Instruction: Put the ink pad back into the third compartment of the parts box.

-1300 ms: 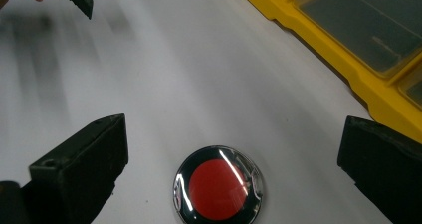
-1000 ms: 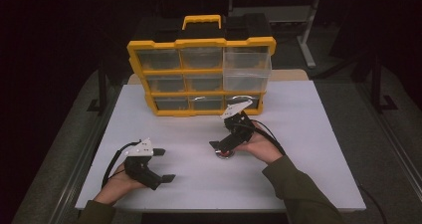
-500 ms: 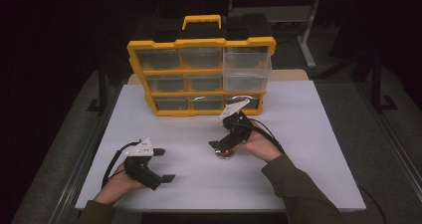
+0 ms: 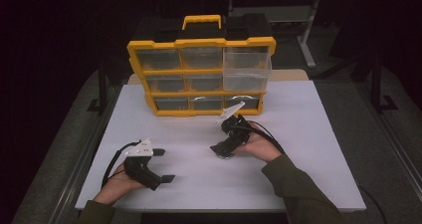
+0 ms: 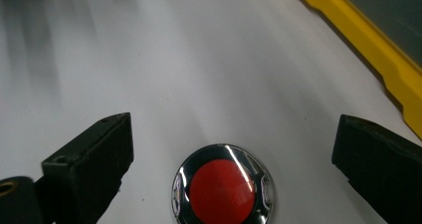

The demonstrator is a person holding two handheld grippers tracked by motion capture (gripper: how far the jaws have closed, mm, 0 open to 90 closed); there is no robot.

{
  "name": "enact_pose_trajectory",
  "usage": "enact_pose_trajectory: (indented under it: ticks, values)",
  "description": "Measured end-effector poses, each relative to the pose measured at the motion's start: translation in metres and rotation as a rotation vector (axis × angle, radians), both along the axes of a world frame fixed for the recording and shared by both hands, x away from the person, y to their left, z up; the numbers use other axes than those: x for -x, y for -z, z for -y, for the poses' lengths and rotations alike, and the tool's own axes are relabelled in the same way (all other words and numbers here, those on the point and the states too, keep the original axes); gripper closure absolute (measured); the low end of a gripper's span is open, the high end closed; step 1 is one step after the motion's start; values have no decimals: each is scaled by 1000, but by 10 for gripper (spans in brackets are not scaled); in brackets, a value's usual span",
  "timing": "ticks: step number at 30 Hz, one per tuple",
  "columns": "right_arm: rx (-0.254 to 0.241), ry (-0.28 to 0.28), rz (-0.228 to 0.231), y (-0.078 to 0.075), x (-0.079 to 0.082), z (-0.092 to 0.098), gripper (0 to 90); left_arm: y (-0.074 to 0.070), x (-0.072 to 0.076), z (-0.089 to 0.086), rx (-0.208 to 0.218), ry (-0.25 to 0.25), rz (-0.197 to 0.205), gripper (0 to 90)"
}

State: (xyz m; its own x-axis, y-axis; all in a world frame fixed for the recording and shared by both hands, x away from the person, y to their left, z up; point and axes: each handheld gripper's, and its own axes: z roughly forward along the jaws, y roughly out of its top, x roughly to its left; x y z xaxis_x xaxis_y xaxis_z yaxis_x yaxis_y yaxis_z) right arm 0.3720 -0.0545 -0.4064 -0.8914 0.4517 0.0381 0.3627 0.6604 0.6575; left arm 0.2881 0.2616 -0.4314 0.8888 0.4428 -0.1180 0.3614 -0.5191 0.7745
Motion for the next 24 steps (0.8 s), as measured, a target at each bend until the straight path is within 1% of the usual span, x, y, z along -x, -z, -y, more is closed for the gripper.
enact_pose_trajectory:
  ticks: [1,3,5,8,9,14,15,19,21,24]
  values:
    - [6,-5,3,1,0,0,21,0,0,0,-1,0,0,0]
    - [21,-1,-10,2,0,0,22,0,0,0,2,1,1,0]
    - [37,-5,-12,4,-1,-1,23,0,0,0,3,1,1,0]
    - [42,-2,-20,5,-1,-1,24,0,0,0,2,1,1,0]
    - [53,-14,-22,7,-1,-1,36,0,0,0,2,1,1,0]
    - [76,-21,-35,10,-1,-2,39,0,0,0,2,3,1,0]
    - [89,-25,-43,12,-1,-3,44,0,1,0,3,2,0,0]
    - [113,-31,-59,15,-1,-4,55,0,1,0,3,3,1,0]
    - [122,-39,-58,16,-1,-4,60,0,1,0,2,3,1,0]
    - [136,-34,-71,19,-1,-5,70,0,1,0,3,3,2,0]
